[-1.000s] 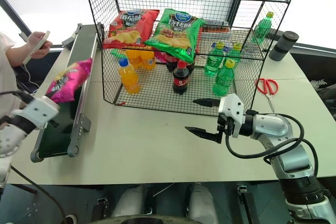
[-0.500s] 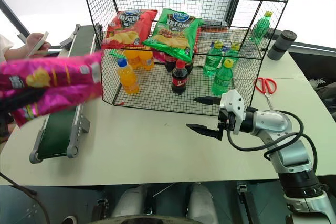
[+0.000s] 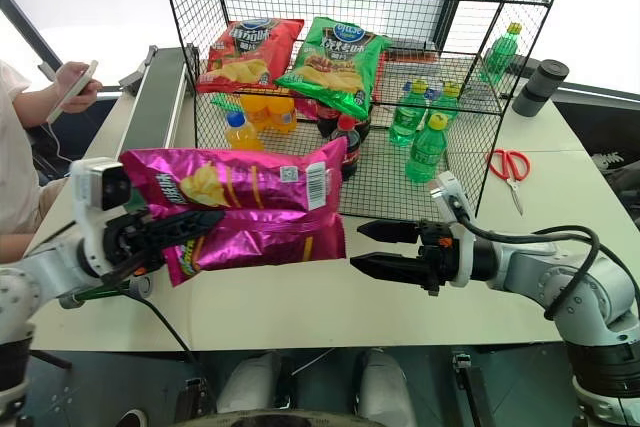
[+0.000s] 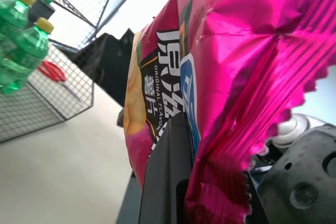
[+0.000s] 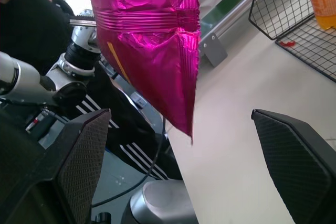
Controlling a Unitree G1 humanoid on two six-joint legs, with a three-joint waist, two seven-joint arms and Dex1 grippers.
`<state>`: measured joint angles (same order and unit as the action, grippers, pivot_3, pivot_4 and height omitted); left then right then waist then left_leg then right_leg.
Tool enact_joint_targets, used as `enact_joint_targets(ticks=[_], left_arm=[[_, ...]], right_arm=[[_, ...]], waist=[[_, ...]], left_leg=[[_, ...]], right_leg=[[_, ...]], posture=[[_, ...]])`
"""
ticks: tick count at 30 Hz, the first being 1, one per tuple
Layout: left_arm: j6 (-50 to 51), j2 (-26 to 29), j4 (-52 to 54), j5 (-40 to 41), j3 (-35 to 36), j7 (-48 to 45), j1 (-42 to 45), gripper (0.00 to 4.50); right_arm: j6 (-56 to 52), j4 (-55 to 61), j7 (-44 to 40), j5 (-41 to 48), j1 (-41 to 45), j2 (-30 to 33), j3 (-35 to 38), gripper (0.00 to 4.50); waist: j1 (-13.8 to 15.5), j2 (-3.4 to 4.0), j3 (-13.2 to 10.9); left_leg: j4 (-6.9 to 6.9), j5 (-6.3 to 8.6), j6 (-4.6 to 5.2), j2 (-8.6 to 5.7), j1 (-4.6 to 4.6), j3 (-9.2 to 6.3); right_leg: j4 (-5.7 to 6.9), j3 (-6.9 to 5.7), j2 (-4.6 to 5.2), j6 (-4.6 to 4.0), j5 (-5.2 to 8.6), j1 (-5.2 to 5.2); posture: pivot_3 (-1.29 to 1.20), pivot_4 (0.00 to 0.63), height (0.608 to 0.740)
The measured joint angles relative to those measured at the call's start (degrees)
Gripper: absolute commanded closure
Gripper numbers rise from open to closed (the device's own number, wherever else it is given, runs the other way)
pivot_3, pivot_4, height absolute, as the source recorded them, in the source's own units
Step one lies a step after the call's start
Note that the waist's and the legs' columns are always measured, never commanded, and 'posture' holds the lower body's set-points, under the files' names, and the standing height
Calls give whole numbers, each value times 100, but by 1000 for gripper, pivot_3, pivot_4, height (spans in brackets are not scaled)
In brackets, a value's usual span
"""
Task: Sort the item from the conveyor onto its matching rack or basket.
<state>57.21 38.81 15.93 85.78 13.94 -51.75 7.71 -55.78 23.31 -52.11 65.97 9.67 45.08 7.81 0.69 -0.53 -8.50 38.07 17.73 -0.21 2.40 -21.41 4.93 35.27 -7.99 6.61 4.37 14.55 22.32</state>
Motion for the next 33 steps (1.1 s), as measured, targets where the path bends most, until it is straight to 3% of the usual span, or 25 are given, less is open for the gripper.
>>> enact_joint_targets(ticks=[10, 14, 19, 21, 22, 25, 33], left_arm=[[251, -712, -243, 224, -460, 321, 502, 4444], [227, -882, -232, 89, -583, 370, 650, 4500], [209, -903, -220, -128, -637, 328, 643, 4500], [189, -903, -197, -283, -638, 295, 631, 4500], [182, -903, -196, -314, -638, 276, 629, 4500], [103, -899, -269, -557, -636, 359, 639, 3643], [-53, -602, -450, -1017, -379, 337, 562, 19]], right_arm=[[-588, -1, 187, 493, 533, -219, -335, 0], [-779, -123, 239, 737, 764, -307, -359, 1214], [-955, -247, 353, 994, 846, -361, -346, 3720], [-974, -242, 354, 1020, 846, -360, -346, 4314], [-977, -242, 353, 1018, 844, -358, -346, 4314], [-967, -241, 344, 948, 799, -352, -346, 4314], [-478, -77, 233, 283, 266, -137, -221, 4314]], waist=[[3, -5, 3], [3, -5, 3], [2, -4, 3], [3, -4, 3], [4, -4, 3], [5, -4, 3], [9, -4, 2]], left_leg=[[1, 0, 1, -2, -3, -2], [2, 0, 1, -2, -1, -2], [1, 0, 1, -1, -5, -3], [1, 0, 1, -2, -5, -3], [1, 0, 1, -2, -5, -3], [1, 0, 1, -2, -5, -3], [-1, 1, 3, -1, -10, -3]], right_leg=[[-3, 0, 0, 0, 0, -1], [-3, 0, 0, 0, 0, -3], [-3, 0, -3, 0, 0, 1], [-5, 0, -2, 0, 0, 1], [-5, 0, -2, 0, 0, 1], [-5, 0, -2, 0, 0, 1], [-9, -1, -2, 0, 0, 5]], posture=[[0, 150, 740], [0, 150, 740], [0, 150, 740], [0, 150, 740], [0, 150, 740], [0, 150, 740], [0, 150, 740]])
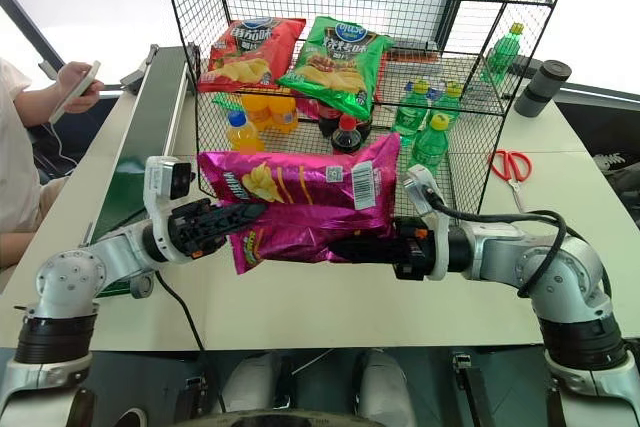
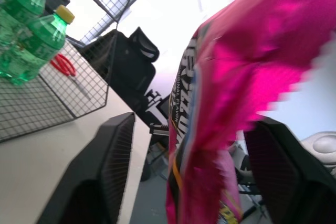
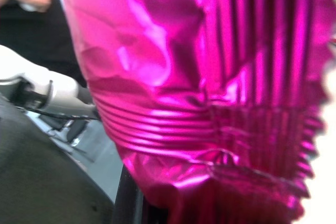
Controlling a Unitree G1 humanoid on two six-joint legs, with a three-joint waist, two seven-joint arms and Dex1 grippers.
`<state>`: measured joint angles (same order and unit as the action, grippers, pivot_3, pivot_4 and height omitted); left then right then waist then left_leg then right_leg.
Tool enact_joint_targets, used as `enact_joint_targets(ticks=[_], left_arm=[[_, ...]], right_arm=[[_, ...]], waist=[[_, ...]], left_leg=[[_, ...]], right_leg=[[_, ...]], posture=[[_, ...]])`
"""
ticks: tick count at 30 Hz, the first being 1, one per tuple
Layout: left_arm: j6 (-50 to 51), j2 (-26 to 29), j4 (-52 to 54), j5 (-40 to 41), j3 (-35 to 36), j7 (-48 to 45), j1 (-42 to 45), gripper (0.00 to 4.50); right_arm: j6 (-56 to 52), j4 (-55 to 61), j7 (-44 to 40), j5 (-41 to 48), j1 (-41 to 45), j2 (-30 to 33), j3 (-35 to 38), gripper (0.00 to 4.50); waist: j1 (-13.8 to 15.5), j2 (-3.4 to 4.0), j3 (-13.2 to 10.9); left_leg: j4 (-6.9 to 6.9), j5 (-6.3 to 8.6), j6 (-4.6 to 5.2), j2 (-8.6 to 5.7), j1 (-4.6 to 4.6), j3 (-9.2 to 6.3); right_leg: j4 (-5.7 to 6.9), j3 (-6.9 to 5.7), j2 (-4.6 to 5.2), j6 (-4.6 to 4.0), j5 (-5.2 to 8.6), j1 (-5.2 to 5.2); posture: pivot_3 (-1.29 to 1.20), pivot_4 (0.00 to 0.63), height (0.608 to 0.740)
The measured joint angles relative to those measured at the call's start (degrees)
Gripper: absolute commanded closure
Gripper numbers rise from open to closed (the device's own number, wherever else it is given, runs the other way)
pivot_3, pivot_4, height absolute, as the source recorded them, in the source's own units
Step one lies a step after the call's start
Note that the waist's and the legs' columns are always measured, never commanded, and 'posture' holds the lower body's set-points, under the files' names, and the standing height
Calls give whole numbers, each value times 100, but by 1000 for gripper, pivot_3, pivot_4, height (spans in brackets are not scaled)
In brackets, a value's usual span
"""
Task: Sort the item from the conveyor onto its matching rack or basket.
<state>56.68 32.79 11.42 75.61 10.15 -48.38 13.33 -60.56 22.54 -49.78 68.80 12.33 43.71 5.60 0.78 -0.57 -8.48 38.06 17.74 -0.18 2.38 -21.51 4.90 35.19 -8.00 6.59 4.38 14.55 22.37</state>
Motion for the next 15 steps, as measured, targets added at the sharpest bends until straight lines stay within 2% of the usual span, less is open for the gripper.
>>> enact_joint_targets(ticks=[4, 7, 9, 13, 15], left_arm=[[-262, 258, -3, -458, 149, -241, -221, 0], [-1378, 557, 138, -1837, -248, -675, -467, 0], [-2220, 354, 83, -2649, -458, -783, -446, 0], [-2696, 17, -41, -3006, -484, -783, -109, 0], [-2762, -144, -36, -3068, -497, -746, 146, 0]], right_arm=[[637, 181, -60, -705, -696, 247, 451, 4315], [1415, 542, 42, -1047, -1018, 32, 1163, 4315], [1891, 807, 174, -1038, -1196, -154, 1824, 4315], [2674, 1206, 292, -1532, -1347, -223, 2311, 4315], [3281, 1193, 397, -2217, -1225, -223, 2302, 4315]], waist=[[7, 0, 0], [2, 4, 0], [24, 8, -3], [28, 1, -1], [10, 4, -2]], left_leg=[[-1, 1, 1, -2, -1, 2], [-5, 1, 0, -2, 2, 3], [-5, 1, 0, -2, -3, 4], [-4, 2, 0, 0, -3, 3], [-4, 1, 1, -3, -2, 5]], right_leg=[[-5, 1, 2, 1, 0, 0], [-6, 1, 1, 0, 1, 2], [-8, 2, 2, 0, 1, 3], [-9, 1, 4, 0, 0, 2], [-8, 1, 7, 1, 0, 1]], posture=[[0, 150, 740], [0, 150, 740], [0, 150, 740], [0, 150, 740], [0, 150, 740]])
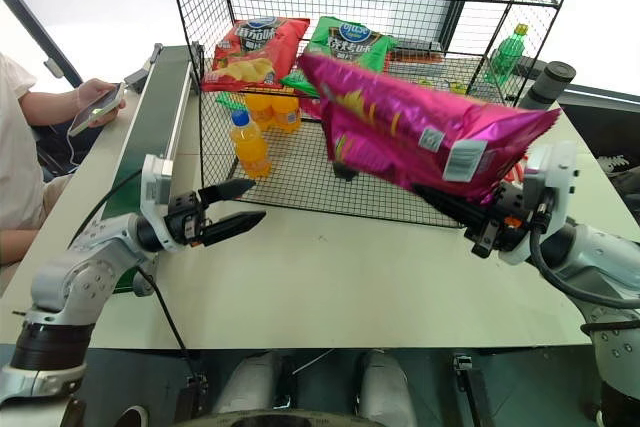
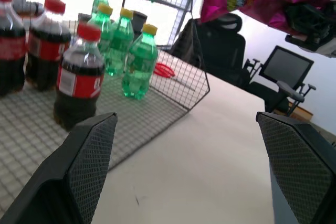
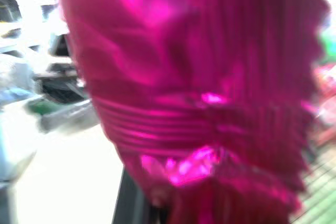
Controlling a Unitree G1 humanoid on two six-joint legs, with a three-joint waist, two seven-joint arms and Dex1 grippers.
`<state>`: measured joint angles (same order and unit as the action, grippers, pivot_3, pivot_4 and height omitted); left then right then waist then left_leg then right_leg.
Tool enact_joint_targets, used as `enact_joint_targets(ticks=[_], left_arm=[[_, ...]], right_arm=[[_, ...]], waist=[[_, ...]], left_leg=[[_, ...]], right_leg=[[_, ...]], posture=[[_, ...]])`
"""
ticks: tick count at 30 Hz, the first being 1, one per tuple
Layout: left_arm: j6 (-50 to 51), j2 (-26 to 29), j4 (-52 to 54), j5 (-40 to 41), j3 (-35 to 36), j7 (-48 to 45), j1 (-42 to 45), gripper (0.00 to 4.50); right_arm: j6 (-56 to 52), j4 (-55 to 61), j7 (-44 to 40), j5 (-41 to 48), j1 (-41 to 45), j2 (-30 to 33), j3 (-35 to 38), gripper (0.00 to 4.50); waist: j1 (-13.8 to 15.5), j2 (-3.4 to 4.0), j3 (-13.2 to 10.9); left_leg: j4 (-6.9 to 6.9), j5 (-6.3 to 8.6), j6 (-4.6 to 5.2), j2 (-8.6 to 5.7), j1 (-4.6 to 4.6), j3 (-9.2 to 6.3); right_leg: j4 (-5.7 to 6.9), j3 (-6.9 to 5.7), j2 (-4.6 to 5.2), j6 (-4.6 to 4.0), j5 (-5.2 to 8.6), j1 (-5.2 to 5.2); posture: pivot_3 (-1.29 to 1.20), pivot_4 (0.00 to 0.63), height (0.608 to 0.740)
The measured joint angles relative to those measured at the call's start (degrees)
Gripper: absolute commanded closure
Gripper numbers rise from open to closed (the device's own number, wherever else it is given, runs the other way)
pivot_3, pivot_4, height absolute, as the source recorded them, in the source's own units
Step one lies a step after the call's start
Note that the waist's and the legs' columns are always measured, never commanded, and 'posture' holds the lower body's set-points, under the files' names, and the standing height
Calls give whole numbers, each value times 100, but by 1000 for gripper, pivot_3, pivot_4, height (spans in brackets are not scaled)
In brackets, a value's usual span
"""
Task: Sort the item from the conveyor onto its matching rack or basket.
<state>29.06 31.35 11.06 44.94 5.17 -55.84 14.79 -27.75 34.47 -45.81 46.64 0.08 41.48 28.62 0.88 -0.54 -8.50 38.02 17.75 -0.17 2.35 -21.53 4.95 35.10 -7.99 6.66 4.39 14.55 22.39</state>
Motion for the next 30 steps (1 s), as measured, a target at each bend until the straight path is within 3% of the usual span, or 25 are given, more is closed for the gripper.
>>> enact_joint_targets(ticks=[6, 15, 24, 30], left_arm=[[-486, -629, -101, -575, -418, 233, 385, 0], [-710, -925, -100, -945, -619, 393, 401, 0], [-714, -1041, 195, -1018, -677, 623, 303, 0], [-722, -1140, 338, -1106, -789, 782, 173, 0]], right_arm=[[1611, -560, 552, -1974, 992, 32, -471, 4315], [3980, -2830, 1768, -5522, 1822, 719, -1501, 4315], [4438, -4289, 2845, -7122, 2841, 694, -2362, 4315], [4140, -5066, 3155, -7345, 3434, 673, -2571, 4315]], waist=[[-16, -1, 1], [-29, 2, -3], [-40, 4, -5], [-24, 4, -5]], left_leg=[[-3, -4, -6, -3, 7, 2], [-1, -28, -45, -15, 8, 7], [1, -34, -56, 3, 8, 9], [-2, -36, -58, 5, 5, 6]], right_leg=[[6, 3, -19, 2, 0, 1], [8, 7, -7, 5, 1, 0], [9, 7, -10, 5, 1, 0], [6, 4, -13, 5, 1, 0]], posture=[[0, 150, 740], [0, 150, 740], [0, 150, 740], [0, 150, 740]])
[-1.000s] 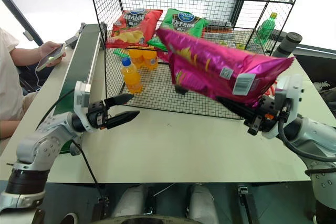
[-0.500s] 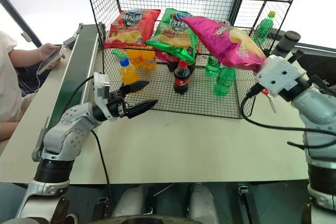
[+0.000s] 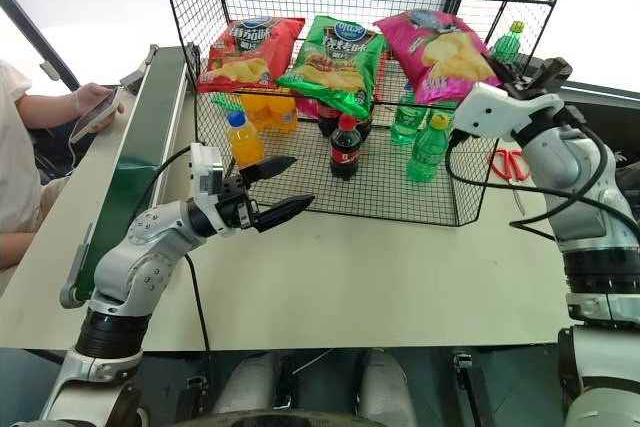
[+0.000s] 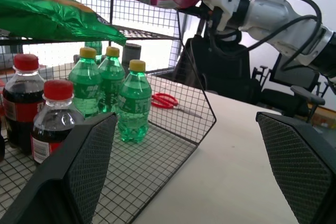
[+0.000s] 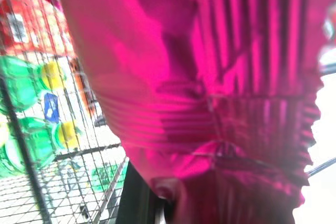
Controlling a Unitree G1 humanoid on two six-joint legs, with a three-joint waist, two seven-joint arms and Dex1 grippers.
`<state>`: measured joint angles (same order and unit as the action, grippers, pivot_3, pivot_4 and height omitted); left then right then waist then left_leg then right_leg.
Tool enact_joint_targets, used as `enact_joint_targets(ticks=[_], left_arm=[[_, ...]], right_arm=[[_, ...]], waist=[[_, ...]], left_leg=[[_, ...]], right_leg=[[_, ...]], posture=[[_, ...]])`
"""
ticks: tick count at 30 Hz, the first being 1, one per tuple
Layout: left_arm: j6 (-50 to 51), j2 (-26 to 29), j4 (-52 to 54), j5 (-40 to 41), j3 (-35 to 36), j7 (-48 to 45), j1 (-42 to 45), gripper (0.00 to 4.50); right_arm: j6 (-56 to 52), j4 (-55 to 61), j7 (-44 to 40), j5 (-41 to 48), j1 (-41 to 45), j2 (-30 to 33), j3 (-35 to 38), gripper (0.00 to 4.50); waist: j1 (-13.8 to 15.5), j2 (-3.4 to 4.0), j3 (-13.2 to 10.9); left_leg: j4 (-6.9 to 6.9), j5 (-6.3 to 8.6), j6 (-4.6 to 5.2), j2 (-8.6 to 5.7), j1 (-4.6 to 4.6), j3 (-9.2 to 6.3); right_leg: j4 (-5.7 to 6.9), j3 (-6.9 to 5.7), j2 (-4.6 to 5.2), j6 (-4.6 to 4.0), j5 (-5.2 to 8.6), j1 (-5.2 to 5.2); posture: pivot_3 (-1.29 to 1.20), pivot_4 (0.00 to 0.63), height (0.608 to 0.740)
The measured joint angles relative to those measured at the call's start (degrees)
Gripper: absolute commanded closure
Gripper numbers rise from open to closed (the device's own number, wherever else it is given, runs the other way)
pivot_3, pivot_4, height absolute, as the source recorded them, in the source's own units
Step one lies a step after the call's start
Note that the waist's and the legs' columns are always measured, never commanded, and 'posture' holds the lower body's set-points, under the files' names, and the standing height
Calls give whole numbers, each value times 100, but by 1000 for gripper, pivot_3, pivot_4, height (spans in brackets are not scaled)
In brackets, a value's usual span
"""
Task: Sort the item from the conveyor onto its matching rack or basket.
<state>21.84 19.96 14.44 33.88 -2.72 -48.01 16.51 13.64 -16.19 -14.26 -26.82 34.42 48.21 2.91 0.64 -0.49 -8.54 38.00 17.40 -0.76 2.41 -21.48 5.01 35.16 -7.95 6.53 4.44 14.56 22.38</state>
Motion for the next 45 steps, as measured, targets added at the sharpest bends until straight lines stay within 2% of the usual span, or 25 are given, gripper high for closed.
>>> enact_joint_targets(ticks=[9, 17, 19, 21, 26, 38, 45], left_arm=[[-255, -216, 3, -126, 11, 304, 9, 0], [-456, -439, 153, -130, 13, 475, 8, 0], [-503, -443, 153, -156, 10, 474, 8, 0], [-513, -449, 153, -168, 6, 475, 8, 0], [-531, -495, 153, -200, 0, 506, 7, 0], [-673, -494, 153, -360, -73, 538, -42, 0], [-753, -491, 151, -471, -109, 531, -52, 0]], right_arm=[[-211, -701, 272, -231, 633, -68, -412, 4315], [-212, -780, 300, -266, 663, -76, -516, 4315], [-264, -779, 295, -234, 663, -98, -516, 3270], [-310, -778, 270, -223, 663, -98, -516, 2643], [-493, -697, 132, -99, 644, -100, -500, 107], [-1943, 424, -2029, 1815, 638, -3, 39, 42], [-2560, 1035, -2686, 2670, 402, -27, 232, 42]], waist=[[-45, 2, -1], [-26, 3, -1], [-29, 3, -1], [-34, 3, -1], [-36, 3, -1], [-7, 3, -1], [-3, 3, -1]], left_leg=[[0, -3, -4, 3, 4, 2], [1, -3, -5, 3, 2, 2], [1, -3, -5, 3, 3, 2], [1, -3, -5, 3, 3, 2], [0, -3, -5, 3, 3, 2], [1, 1, 3, 4, 1, 0], [0, 9, 16, 5, 1, 0]], right_leg=[[4, 1, -3, 0, 0, 1], [1, 1, -2, 0, -1, -1], [3, 1, -2, 0, 0, -1], [3, 1, -2, 0, 0, -1], [3, 0, -2, 0, 0, 0], [1, -1, -2, -1, -1, -2], [2, -2, -2, -1, -1, 0]], posture=[[0, 150, 740], [0, 150, 740], [0, 150, 740], [0, 150, 740], [0, 150, 740], [0, 150, 740], [0, 150, 740]])
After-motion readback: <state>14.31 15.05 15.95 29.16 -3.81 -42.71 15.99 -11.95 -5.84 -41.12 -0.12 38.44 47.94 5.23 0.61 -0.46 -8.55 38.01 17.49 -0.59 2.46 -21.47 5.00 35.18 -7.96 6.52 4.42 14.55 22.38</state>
